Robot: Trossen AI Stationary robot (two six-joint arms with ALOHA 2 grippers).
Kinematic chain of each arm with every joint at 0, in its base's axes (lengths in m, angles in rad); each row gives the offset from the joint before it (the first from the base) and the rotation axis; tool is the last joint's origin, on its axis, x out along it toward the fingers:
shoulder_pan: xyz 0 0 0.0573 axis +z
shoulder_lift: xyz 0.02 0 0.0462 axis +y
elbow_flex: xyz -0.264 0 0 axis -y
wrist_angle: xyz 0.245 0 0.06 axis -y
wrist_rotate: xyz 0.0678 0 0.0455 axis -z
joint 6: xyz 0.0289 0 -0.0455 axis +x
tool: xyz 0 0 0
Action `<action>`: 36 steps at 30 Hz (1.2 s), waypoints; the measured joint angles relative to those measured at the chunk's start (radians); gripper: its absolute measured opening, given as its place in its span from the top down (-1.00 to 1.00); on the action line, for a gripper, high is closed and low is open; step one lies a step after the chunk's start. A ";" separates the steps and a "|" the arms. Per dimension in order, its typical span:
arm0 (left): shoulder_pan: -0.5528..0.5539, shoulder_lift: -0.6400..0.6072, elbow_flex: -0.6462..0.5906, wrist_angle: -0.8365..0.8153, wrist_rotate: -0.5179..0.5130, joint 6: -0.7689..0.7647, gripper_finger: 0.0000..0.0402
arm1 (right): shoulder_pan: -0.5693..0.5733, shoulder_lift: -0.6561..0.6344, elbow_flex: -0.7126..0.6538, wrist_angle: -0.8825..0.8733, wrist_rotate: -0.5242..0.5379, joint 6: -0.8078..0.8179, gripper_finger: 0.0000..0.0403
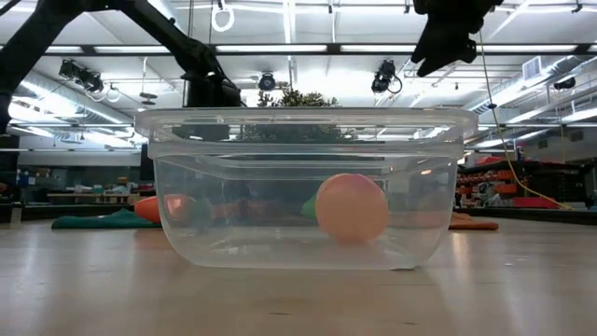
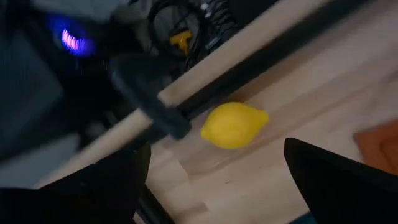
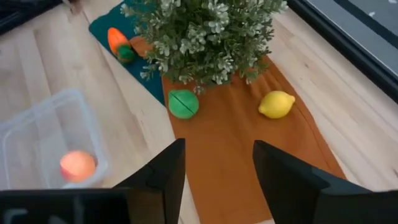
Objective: Pick and placing Produce into tupperware
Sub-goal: Put the top lemon into the transparent bin
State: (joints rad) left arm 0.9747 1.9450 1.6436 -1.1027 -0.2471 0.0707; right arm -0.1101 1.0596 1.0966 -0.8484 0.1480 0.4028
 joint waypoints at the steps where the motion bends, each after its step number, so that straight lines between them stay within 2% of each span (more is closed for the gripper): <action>1: -0.004 0.000 0.000 0.010 0.014 0.035 -0.87 | 0.000 0.004 0.000 -0.001 0.000 0.009 0.22; 7: 0.023 0.057 0.001 -0.027 0.092 0.073 -0.85 | 0.001 0.023 0.000 0.033 0.000 0.065 0.23; 13: 0.035 0.128 0.000 -0.094 0.083 0.233 -0.85 | 0.001 0.026 0.000 0.080 0.000 0.102 0.23; 25: 0.019 0.144 0.000 -0.026 0.103 0.409 -0.85 | 0.001 0.030 0.005 0.087 0.000 0.171 0.24; 36: 0.038 0.150 0.000 0.001 0.151 0.434 -0.84 | 0.001 0.029 0.005 0.087 0.000 0.180 0.26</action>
State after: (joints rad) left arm 1.0129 2.0945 1.6440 -1.1019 -0.0957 0.5045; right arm -0.1093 1.0889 1.1019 -0.7612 0.1482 0.5827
